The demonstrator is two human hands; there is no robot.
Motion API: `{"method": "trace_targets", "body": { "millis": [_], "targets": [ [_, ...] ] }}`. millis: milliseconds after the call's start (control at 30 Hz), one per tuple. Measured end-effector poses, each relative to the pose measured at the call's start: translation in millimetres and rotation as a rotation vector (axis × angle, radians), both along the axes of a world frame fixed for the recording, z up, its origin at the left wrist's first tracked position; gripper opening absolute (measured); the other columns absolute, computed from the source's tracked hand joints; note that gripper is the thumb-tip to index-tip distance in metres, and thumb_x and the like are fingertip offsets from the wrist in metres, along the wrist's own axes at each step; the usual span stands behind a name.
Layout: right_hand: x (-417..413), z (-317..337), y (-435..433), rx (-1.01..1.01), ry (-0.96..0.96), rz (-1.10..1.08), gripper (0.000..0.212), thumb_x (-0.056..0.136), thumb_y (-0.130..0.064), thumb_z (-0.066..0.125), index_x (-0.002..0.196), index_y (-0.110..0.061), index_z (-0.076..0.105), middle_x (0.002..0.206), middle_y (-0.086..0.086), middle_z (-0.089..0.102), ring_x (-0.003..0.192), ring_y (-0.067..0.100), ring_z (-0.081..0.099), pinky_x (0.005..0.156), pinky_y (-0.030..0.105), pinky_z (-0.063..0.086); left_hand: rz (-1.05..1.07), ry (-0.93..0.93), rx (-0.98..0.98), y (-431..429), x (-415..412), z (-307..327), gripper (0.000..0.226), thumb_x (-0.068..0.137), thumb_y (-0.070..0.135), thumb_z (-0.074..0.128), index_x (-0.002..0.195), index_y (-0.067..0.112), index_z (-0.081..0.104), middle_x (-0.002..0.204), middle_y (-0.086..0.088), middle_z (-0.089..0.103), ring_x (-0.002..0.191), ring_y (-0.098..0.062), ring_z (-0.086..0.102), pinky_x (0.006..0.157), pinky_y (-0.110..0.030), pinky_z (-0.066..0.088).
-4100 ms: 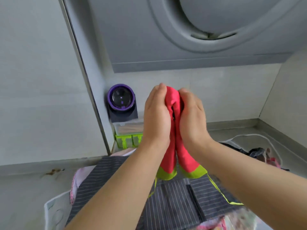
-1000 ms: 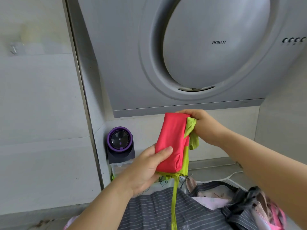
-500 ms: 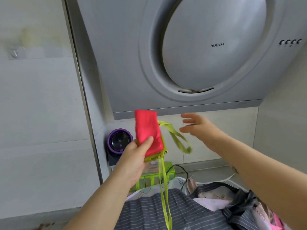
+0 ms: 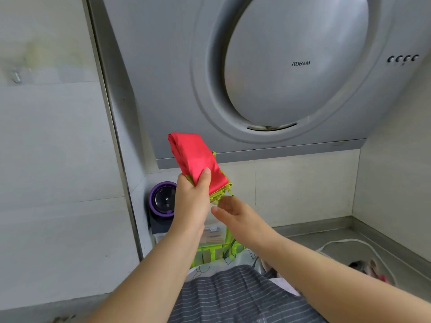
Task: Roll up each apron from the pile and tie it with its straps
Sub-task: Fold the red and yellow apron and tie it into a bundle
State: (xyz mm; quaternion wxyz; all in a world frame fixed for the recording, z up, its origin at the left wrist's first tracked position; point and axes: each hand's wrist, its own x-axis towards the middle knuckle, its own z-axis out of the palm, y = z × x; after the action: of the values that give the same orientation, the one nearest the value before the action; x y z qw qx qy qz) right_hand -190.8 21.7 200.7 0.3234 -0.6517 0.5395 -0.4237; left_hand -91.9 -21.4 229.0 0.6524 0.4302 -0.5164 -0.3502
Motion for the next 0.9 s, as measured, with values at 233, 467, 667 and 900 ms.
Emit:
{"method": "trace_targets", "body": {
  "millis": [233,467,667,900],
  "targets": [
    [6,0,5,-0.253,0.46,0.024,0.032,0.1,-0.019,0.038,0.074,-0.016,0.057,0.079,0.004,0.055,0.069,0.018,0.053,0.065,0.028,0.044,0.054,-0.03,-0.059,-2,3,-2,0.017,0.092,0.033,0.058,0.089,0.018,0.051,0.085,0.0,0.061,0.077,-0.016,0.057,0.07,-0.032,0.045],
    [-12,84,25,-0.217,0.951,0.254,0.028,0.099,-0.017,0.04,0.096,-0.006,0.065,0.082,0.0,0.058,0.075,0.017,0.058,0.063,0.017,0.039,-0.189,-0.245,-0.193,1,20,-15,0.015,0.091,0.023,0.062,0.097,0.028,0.05,0.089,0.004,0.066,0.078,-0.011,0.063,0.068,-0.02,0.049],
    [-46,147,18,-0.326,1.058,0.177,0.03,0.098,-0.033,0.047,0.07,-0.029,0.056,0.064,-0.015,0.052,0.061,-0.002,0.05,0.061,0.009,0.036,-0.553,-0.298,-0.144,12,30,-17,0.032,0.086,0.021,0.06,0.115,0.03,0.051,0.104,0.014,0.071,0.098,-0.006,0.067,0.08,-0.022,0.053],
    [-68,180,15,-0.42,0.841,0.095,0.027,0.091,-0.042,0.052,0.075,-0.028,0.068,0.058,-0.006,0.052,0.05,0.004,0.038,0.053,0.017,0.035,-0.752,-0.269,-0.066,20,36,-12,0.044,0.082,0.021,0.063,0.124,0.024,0.051,0.115,0.007,0.069,0.107,-0.014,0.065,0.087,-0.028,0.054]
  ]
}}
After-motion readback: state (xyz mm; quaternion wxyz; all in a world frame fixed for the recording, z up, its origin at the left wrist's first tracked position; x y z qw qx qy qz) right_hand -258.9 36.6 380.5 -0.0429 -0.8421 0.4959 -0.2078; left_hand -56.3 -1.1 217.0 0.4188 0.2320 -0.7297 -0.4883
